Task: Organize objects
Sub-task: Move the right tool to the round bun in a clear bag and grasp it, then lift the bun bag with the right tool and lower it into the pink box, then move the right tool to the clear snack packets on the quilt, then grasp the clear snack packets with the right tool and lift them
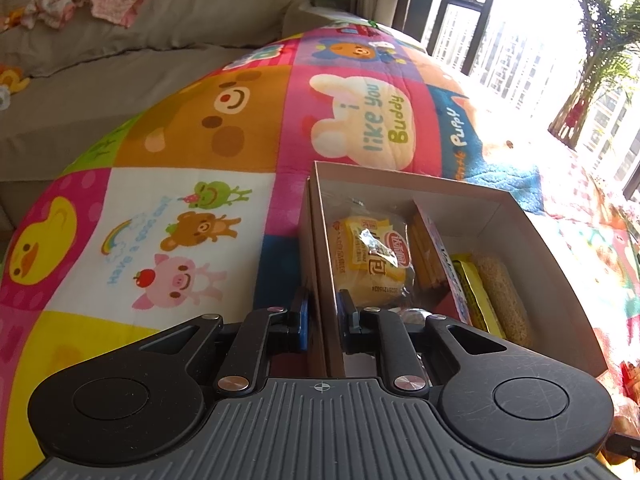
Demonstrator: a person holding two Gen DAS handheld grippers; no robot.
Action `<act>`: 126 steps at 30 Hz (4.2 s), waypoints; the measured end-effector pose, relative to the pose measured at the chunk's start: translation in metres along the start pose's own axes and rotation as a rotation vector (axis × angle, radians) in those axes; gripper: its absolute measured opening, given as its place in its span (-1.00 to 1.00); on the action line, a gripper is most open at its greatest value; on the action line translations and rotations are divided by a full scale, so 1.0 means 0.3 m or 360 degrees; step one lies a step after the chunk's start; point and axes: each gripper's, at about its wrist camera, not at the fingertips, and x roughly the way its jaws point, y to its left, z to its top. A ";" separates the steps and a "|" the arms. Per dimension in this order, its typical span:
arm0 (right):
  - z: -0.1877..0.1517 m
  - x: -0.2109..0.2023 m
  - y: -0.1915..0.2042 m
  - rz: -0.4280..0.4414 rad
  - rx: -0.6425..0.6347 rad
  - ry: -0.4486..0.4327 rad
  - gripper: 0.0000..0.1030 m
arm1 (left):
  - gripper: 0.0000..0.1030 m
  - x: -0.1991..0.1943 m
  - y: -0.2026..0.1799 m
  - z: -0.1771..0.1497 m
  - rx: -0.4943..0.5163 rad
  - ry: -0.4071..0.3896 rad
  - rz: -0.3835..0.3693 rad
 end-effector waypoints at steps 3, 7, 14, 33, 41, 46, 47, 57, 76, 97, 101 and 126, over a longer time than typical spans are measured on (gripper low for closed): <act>-0.027 -0.048 0.073 0.0095 -0.0078 0.0033 0.05 | -0.68 0.000 -0.002 0.000 0.0001 0.0001 0.0003; -0.039 -0.100 0.138 0.0223 -0.0094 0.0056 0.05 | -0.68 0.000 0.000 0.000 -0.0009 -0.0003 -0.0005; -0.018 -0.161 0.272 0.0434 -0.0187 0.0114 0.04 | -0.67 -0.003 0.016 -0.003 -0.0035 -0.0012 -0.0043; 0.452 0.131 0.430 0.0203 -0.0174 -0.0284 0.04 | -0.64 0.002 0.039 -0.004 -0.0068 -0.0021 -0.0092; 0.464 0.244 0.402 0.0219 -0.0072 -0.0210 0.10 | -0.64 0.003 0.039 -0.005 -0.0067 -0.0021 -0.0092; 0.430 0.201 0.365 0.0181 -0.0102 -0.0232 0.30 | -0.64 0.004 0.039 -0.005 -0.0066 -0.0022 -0.0092; 0.415 0.184 0.347 0.0161 -0.0108 -0.0237 0.32 | -0.64 0.004 0.040 -0.005 -0.0067 -0.0022 -0.0093; 0.160 0.031 0.186 0.0038 -0.0130 -0.0142 0.51 | -0.64 0.006 0.032 -0.006 -0.0051 -0.0019 -0.0083; -0.034 0.069 -0.310 -0.0511 0.0504 -0.0065 0.75 | -0.66 -0.002 0.015 -0.006 -0.0020 -0.0011 -0.0048; -0.108 -0.015 0.204 0.0168 -0.0398 -0.0007 0.40 | -0.66 -0.002 0.014 -0.007 -0.0016 -0.0011 -0.0045; -0.151 -0.056 0.214 -0.0077 -0.0583 -0.0057 0.61 | -0.65 -0.003 0.015 -0.010 -0.0025 -0.0012 -0.0048; -0.007 0.054 0.239 -0.0010 -0.0174 -0.0099 0.51 | -0.65 -0.003 0.015 -0.012 -0.0025 -0.0013 -0.0049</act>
